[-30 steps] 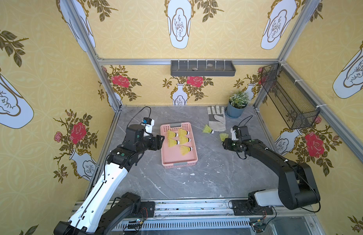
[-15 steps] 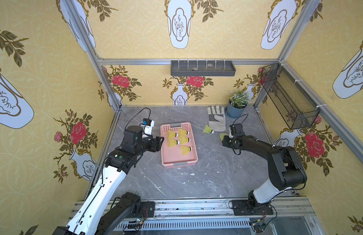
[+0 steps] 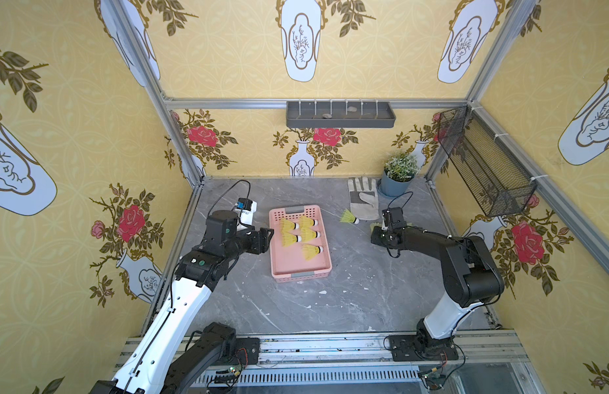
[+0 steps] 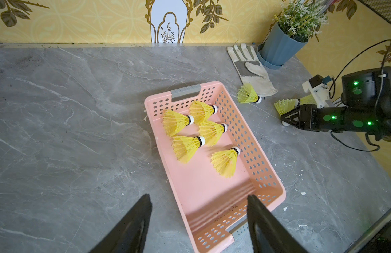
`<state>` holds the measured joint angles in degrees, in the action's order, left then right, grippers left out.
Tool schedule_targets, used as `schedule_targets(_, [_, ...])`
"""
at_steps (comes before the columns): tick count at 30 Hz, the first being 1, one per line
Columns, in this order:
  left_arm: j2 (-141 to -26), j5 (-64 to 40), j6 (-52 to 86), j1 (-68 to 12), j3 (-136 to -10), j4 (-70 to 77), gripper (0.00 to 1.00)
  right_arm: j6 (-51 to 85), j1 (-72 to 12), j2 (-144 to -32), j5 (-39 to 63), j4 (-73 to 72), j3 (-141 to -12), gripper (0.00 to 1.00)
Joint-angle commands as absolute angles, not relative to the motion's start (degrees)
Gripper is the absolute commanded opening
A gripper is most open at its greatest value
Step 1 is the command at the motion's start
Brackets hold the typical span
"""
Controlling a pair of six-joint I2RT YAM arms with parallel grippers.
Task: Put the shuttlecocks into the storage box
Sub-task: Pick up the shuttlecock at the center of the board.
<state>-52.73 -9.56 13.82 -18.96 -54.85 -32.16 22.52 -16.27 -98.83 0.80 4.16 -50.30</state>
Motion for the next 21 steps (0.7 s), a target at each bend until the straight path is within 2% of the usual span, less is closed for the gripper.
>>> schedule_targets(1, [-52.8, -10.3, 13.6, -18.6, -54.5, -31.6, 0.71, 23.1, -16.6, -99.7, -0.1, 2.2, -50.8, 0.41])
schedule_targets(8, [-52.9, -10.7, 13.7, -18.5, -54.3, -31.6, 0.7, 23.3, -17.6, -99.9, -1.2, 1.8, -50.5, 0.26])
schedule_targets(13, [-53.0, -11.2, 13.8, -18.5, -54.3, -31.5, 0.7, 19.9, -20.4, -96.1, -1.4, 0.6, -49.2, 0.19])
schedule_targets(21, [-53.8, -13.4, 13.7, -18.5, -54.4, -31.2, 0.7, 13.4, -26.5, -86.4, 3.5, 0.0, -47.3, 0.18])
